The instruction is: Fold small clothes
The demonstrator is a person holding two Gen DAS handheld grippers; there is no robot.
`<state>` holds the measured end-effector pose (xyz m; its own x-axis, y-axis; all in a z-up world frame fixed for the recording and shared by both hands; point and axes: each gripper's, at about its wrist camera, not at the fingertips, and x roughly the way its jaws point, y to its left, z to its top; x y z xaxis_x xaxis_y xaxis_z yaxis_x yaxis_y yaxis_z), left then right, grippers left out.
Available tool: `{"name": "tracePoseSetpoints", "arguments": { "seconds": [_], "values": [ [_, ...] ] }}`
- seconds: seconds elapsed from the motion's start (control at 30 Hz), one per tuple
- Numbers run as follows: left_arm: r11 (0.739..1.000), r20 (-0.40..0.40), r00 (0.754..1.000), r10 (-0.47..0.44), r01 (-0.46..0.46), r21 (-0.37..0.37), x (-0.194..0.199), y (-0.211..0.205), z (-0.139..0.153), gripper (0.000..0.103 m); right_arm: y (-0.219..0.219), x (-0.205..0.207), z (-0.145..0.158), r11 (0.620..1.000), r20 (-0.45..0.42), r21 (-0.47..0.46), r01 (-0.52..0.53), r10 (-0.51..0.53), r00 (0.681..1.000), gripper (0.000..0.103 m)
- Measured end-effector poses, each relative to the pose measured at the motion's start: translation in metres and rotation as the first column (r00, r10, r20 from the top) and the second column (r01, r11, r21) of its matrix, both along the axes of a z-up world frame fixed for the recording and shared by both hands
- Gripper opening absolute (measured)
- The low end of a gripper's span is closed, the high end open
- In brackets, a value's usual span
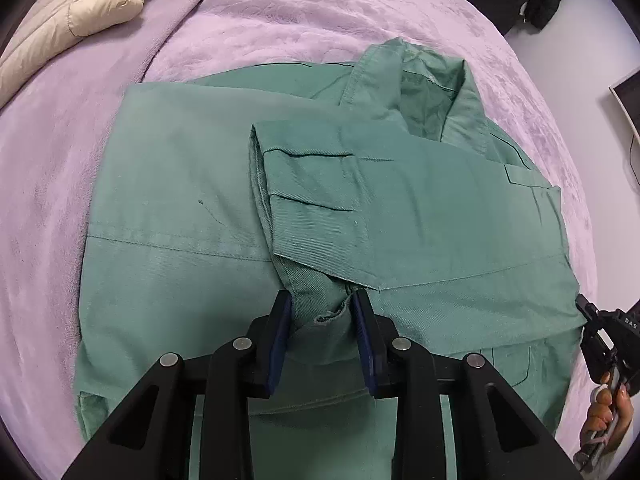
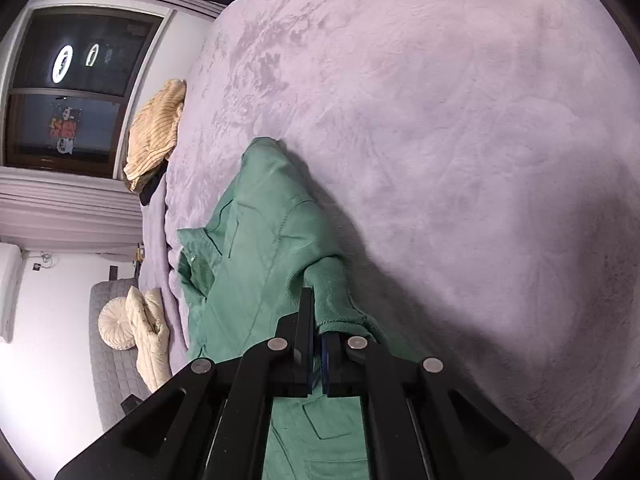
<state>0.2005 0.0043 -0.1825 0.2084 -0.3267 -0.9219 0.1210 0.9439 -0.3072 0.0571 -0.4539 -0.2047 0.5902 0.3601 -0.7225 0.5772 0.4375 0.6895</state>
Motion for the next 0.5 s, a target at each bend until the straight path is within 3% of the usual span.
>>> {"name": "tracePoseSetpoints", "arguments": {
  "seconds": [0.1, 0.27, 0.33, 0.43, 0.47, 0.5],
  "values": [
    [0.999, -0.015, 1.0, -0.025, 0.025, 0.03, -0.007, -0.005, -0.009, 0.033, -0.006, 0.001, -0.018, 0.998, -0.061, -0.046, -0.032, 0.029, 0.998, 0.002],
    [0.996, 0.009, 1.0, 0.019, -0.02, 0.087, -0.009, 0.006, 0.004, 0.033, -0.006, -0.008, -0.026, 0.999, -0.088, -0.018, -0.047, 0.045, 0.995, 0.006],
    [0.99, 0.041, 0.999, 0.025, -0.031, 0.136, -0.009, 0.014, 0.018, 0.033, -0.007, -0.014, -0.022, 0.997, -0.096, 0.002, -0.078, 0.077, 0.992, 0.01],
    [0.987, 0.083, 0.997, -0.007, -0.006, 0.158, -0.004, 0.013, 0.041, 0.033, -0.008, -0.024, -0.012, 0.994, -0.07, 0.037, -0.106, 0.108, 0.992, 0.028],
    [0.988, 0.094, 0.995, -0.032, 0.017, 0.156, -0.001, 0.007, 0.048, 0.044, -0.008, -0.027, -0.009, 0.993, -0.062, 0.041, -0.11, 0.113, 0.992, 0.043],
    [0.987, 0.108, 0.992, -0.058, 0.04, 0.157, 0.003, -0.004, 0.055, 0.076, -0.008, -0.029, -0.007, 0.993, -0.055, 0.043, -0.108, 0.11, 0.992, 0.051]
  ]
}}
